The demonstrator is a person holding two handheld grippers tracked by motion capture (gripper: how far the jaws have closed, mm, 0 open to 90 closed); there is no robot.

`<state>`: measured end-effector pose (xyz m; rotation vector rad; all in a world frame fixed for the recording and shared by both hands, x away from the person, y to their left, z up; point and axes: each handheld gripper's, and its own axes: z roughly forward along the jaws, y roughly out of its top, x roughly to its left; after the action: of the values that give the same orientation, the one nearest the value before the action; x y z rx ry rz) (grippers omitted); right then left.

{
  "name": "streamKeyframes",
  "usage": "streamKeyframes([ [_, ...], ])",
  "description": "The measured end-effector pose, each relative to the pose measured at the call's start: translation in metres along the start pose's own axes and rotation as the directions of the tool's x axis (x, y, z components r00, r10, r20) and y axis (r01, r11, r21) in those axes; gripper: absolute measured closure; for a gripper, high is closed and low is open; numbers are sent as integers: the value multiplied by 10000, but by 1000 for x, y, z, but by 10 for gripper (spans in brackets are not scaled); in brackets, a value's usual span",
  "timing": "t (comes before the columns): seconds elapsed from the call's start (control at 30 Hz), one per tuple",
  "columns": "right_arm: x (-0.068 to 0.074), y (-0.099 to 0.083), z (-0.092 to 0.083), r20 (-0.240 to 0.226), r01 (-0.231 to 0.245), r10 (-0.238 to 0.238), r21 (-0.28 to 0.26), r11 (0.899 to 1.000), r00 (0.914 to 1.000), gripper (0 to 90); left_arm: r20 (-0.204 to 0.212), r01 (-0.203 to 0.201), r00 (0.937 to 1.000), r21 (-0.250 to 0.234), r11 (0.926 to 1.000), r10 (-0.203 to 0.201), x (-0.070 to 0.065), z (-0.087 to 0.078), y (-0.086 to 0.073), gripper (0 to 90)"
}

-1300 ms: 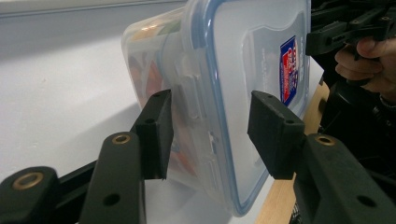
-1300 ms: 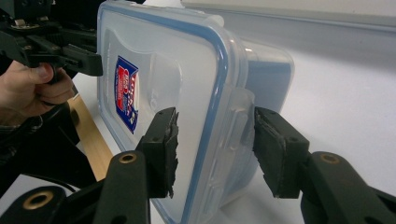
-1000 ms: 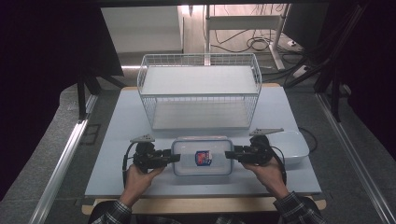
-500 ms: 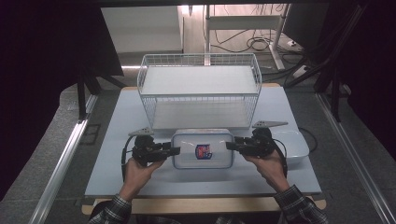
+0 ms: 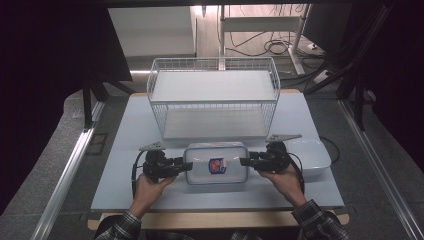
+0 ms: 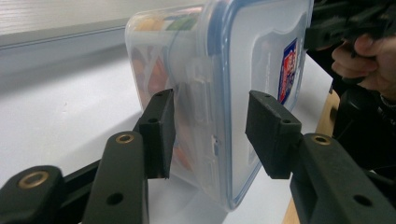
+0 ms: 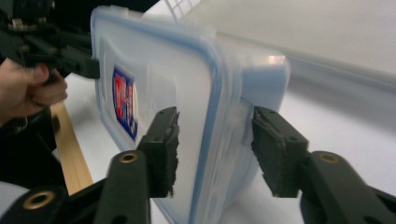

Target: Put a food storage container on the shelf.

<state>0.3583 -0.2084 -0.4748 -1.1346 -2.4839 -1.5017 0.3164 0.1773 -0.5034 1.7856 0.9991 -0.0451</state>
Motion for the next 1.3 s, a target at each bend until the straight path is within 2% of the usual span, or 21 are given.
streamKeyframes([
  [0.07, -3, -3, 0, -192, -244, 243, -59, 9997, 9995, 511, 20, -108, 9999, -77, 9999, 108, 0, 0, -2, 530],
  [0.33, -7, -8, 2, -493, -544, 534, -195, 9983, 9974, 501, 24, -43, 10000, -116, 9999, 43, 1, 2, -5, 517],
  [0.43, -9, -10, 4, -579, -741, 728, -196, 9971, 9957, 496, 115, 157, 9998, -79, 9998, -156, 3, 4, -8, 509],
  [0.8, -11, -16, 5, -748, -1100, 1107, 129, 9938, 9910, 488, 309, 468, 9984, -97, 9989, -465, 6, 4, -9, 521],
  [0.87, -10, -16, 5, -687, -1162, 1170, 150, 9931, 9908, 493, 383, 823, 9959, -158, 9965, -817, 7, 4, -9, 526],
  [0.9, -10, -16, 5, -687, -1162, 1170, 150, 9931, 9908, 493, 383, 823, 9959, -158, 9965, -817, 7, 4, -9, 528],
  [0.93, -9, -16, 5, -614, -1268, 1274, 133, 9918, 9900, 496, 415, 1078, 9934, -254, 9938, -1067, 8, 4, -9, 529],
  [0.97, -9, -16, 5, -614, -1268, 1274, 133, 9918, 9900, 496, 415, 1078, 9934, -254, 9938, -1067, 8, 4, -9, 530],
  [1.0, -8, -16, 5, -551, -1437, 1440, 101, 9896, 9880, 497, 493, 1458, 9883, -309, 9888, -1442, 9, 5, -9, 530],
  [1.03, -8, -16, 5, -551, -1437, 1440, 101, 9896, 9880, 497, 493, 1458, 9883, -309, 9888, -1442, 9, 5, -9, 531],
  [1.07, -8, -15, 4, -526, -1615, 1614, 17, 9869, 9855, 500, 581, 1651, 9848, -246, 9860, -1634, 10, 5, -8, 531],
  [1.17, -9, -11, 2, -641, -1781, 1765, -199, 9838, 9822, 509, 656, 1674, 9840, -248, 9856, -1655, 10, 5, -4, 531],
  [1.3, -8, 0, -5, -829, -1690, 1650, -447, 9846, 9828, 515, 553, 1380, 9892, -445, 9894, -1355, 5, -1, 10, 530],
])
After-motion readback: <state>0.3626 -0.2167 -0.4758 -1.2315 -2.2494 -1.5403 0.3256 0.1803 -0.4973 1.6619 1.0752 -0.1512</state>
